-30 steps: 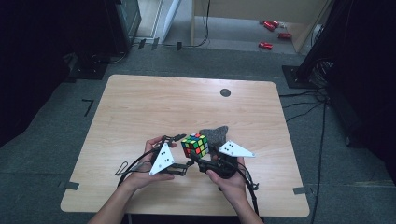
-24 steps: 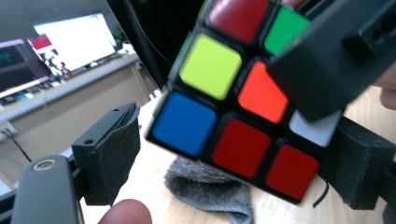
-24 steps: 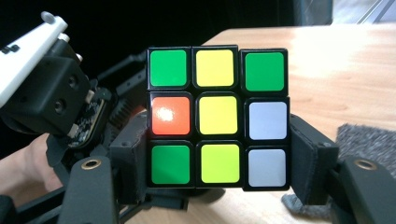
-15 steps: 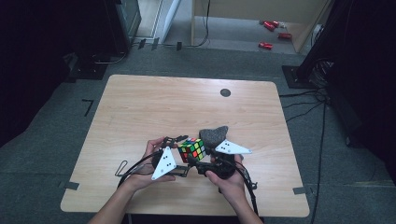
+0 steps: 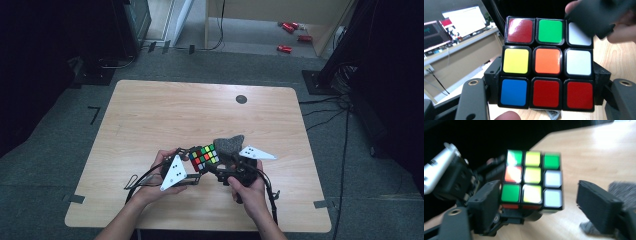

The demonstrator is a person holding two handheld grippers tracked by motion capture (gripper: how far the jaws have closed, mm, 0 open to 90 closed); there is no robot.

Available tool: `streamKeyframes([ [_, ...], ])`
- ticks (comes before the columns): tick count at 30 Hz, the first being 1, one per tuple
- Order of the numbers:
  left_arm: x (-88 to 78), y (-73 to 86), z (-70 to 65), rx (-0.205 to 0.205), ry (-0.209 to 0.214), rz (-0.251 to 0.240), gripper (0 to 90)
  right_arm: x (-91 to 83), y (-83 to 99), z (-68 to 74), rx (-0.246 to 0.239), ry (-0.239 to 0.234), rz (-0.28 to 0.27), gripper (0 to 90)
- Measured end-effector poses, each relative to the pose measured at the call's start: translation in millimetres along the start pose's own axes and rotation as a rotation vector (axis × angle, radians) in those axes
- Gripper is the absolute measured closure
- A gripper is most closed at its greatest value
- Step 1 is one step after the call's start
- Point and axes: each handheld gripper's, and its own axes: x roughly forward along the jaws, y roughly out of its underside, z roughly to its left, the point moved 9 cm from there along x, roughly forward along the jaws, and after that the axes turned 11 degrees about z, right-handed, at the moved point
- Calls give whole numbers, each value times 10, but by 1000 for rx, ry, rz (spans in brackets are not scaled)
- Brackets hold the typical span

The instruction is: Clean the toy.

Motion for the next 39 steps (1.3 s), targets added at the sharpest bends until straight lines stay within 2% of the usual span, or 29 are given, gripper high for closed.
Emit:
streamKeyframes([
  [2, 6, 31, 8, -19, 12, 20, 343, -73, -59, -44, -16, 16, -42, 159],
  [5, 13, 67, 21, -31, 11, 40, 343, -178, -119, -187, -47, 115, -96, 177],
  [7, 14, 73, 36, -42, 8, 45, 343, -229, -135, -291, -32, 142, -110, 190],
  [9, 9, 66, 45, -67, 18, 42, 344, -255, -125, -403, -26, 194, -112, 205],
  [11, 2, 58, 51, -85, 24, 38, 343, -249, -89, -511, -26, 250, -96, 212],
  [14, -13, 55, 63, -113, 43, 42, 343, -207, -11, -626, -36, 309, -59, 232],
  [17, -35, 50, 86, -149, 78, 47, 344, -175, 55, -699, -46, 353, -18, 290],
  [19, -49, 46, 105, -166, 91, 53, 344, -167, 79, -727, -38, 352, -12, 390],
  [20, -56, 45, 115, -172, 97, 56, 344, -162, 93, -745, -36, 364, -3, 396],
  [22, -77, 44, 144, -195, 101, 63, 344, -142, 127, -798, -48, 419, 29, 426],
  [24, -86, 47, 162, -210, 103, 69, 344, -118, 160, -828, -52, 448, 54, 436],
  [26, -90, 64, 189, -209, 83, 91, 344, -86, 201, -862, -55, 475, 86, 456],
  [27, -90, 69, 195, -214, 80, 96, 344, -64, 234, -883, -54, 491, 108, 495],
  [31, -102, 83, 186, -245, 107, 115, 344, -4, 342, -949, -58, 530, 176, 589],
  [33, -102, 89, 181, -253, 112, 124, 345, 21, 394, -980, -49, 534, 201, 651],
  [36, -112, 95, 176, -266, 124, 133, 345, 61, 474, -1002, -47, 503, 234, 737],
  [39, -112, 104, 190, -276, 104, 146, 345, 38, 454, -974, -42, 476, 218, 790],
])
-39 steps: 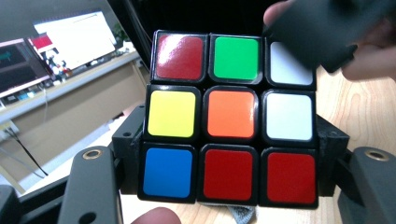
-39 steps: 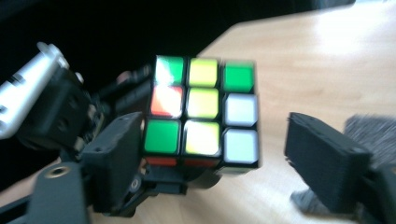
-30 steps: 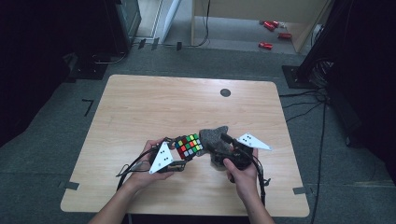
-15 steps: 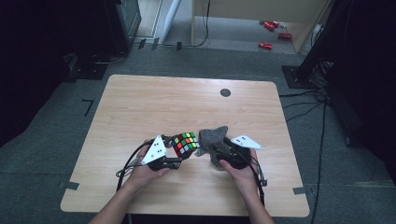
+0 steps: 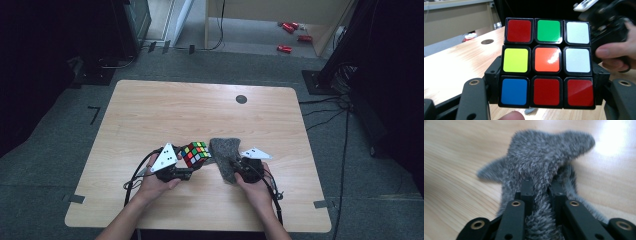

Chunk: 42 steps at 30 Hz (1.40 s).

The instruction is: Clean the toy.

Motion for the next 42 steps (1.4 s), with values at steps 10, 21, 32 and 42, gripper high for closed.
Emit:
streamKeyframes([
  [10, 94, 90, -52, 34, -5, 63, 344, -542, -362, 368, -38, -208, -288, 799],
  [21, 276, 187, -178, 71, -22, 224, 345, -694, -407, 959, -221, -306, -325, 798],
  [32, 346, 210, -223, 80, -82, 402, 346, -505, -307, 1060, -216, -292, -222, 802],
  [42, 365, 231, -251, 72, -54, 413, 348, -420, -253, 1121, -206, -349, -136, 809],
])
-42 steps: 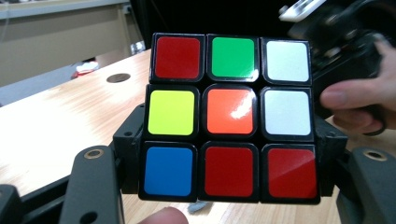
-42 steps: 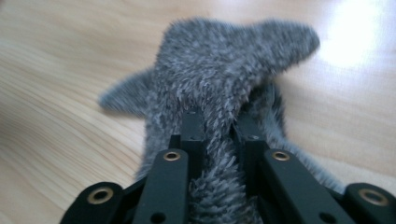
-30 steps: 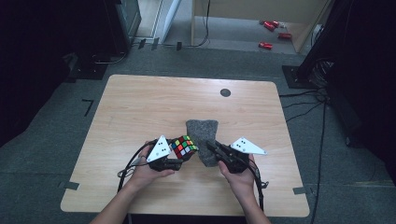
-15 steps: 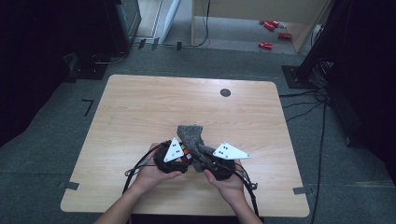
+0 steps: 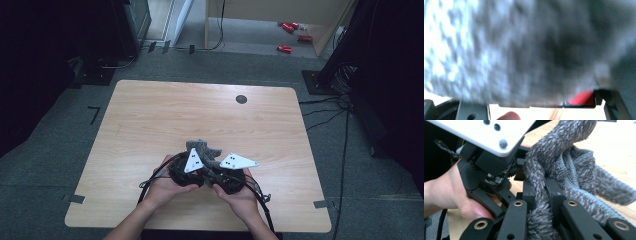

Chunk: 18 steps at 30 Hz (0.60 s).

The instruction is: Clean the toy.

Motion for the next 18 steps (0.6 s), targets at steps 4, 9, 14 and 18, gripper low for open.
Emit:
streamKeyframes([
  [4, -16, -5, 6, -7, 14, -25, 348, -74, -39, -79, 3, 17, -30, 809],
  [9, -70, -28, 14, -4, 25, -84, 349, -206, -97, -211, 45, 54, -92, 804],
  [14, -244, -141, 48, -30, 50, -243, 349, -307, -91, -430, 145, 67, -133, 798],
  [18, -308, -163, 64, -12, 25, -314, 348, -286, -34, -525, 212, 15, -145, 798],
])
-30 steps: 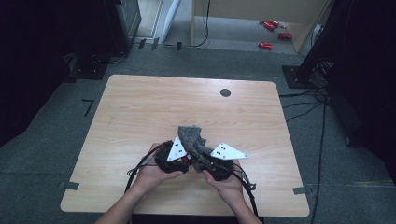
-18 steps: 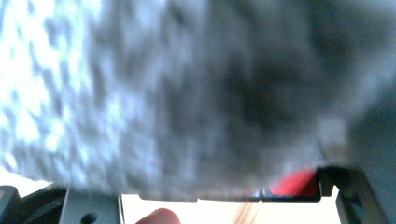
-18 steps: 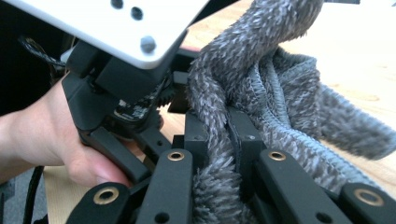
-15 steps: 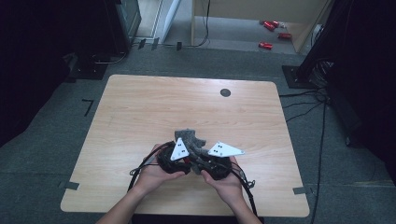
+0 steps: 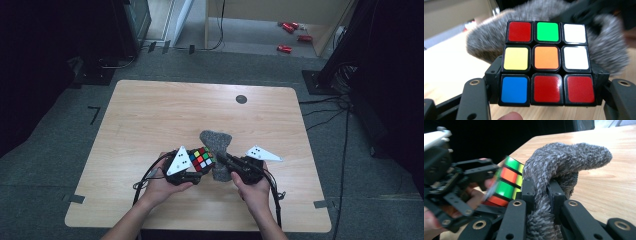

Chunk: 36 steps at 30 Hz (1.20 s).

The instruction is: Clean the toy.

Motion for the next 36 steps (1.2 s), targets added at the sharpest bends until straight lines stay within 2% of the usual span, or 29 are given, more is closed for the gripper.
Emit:
streamKeyframes([
  [3, -5, -19, 9, -13, 18, -31, 348, -5, 1, -50, 28, -5, -1, 798],
  [4, 13, -4, 4, -13, 25, -25, 348, -14, -6, -50, 31, -10, -2, 798],
  [8, 103, 70, -28, 3, 8, 15, 348, -21, -25, 40, 12, -34, -2, 793],
  [11, 91, 47, -34, -6, 11, -15, 347, -42, -64, 153, -19, -41, -21, 791],
  [13, 71, 27, -32, -8, 17, -35, 348, -85, -109, 202, -23, -73, -46, 790],
  [15, 71, 26, -35, 5, 6, -36, 348, -96, -121, 190, -29, -63, -53, 791],
  [17, 59, 22, -44, 17, -3, -44, 347, -69, -92, 137, -12, -50, -45, 794],
  [19, 25, -5, -32, 0, 6, -73, 346, -46, -56, 69, 4, -41, -39, 796],
  [21, -28, -55, 21, -40, 11, -119, 346, -45, -36, 14, 22, -34, -33, 797],
  [23, -31, -56, 55, -55, 4, -125, 346, -68, -58, 26, 29, -48, -46, 797],
  [25, -1, -21, 53, -39, -1, -108, 347, -85, -79, 86, 10, -49, -46, 797],
  [28, 76, 40, 18, -11, -19, -73, 346, -113, -129, 260, -32, -80, -63, 795],
  [31, 91, 28, -48, -8, 7, -87, 346, -145, -178, 378, -53, -101, -77, 794],
  [33, 63, -2, -57, 7, 6, -107, 347, -157, -196, 372, -44, -101, -85, 793],
  [36, 7, -47, -47, 8, 11, -147, 346, -155, -191, 268, -2, -91, -93, 794],
])
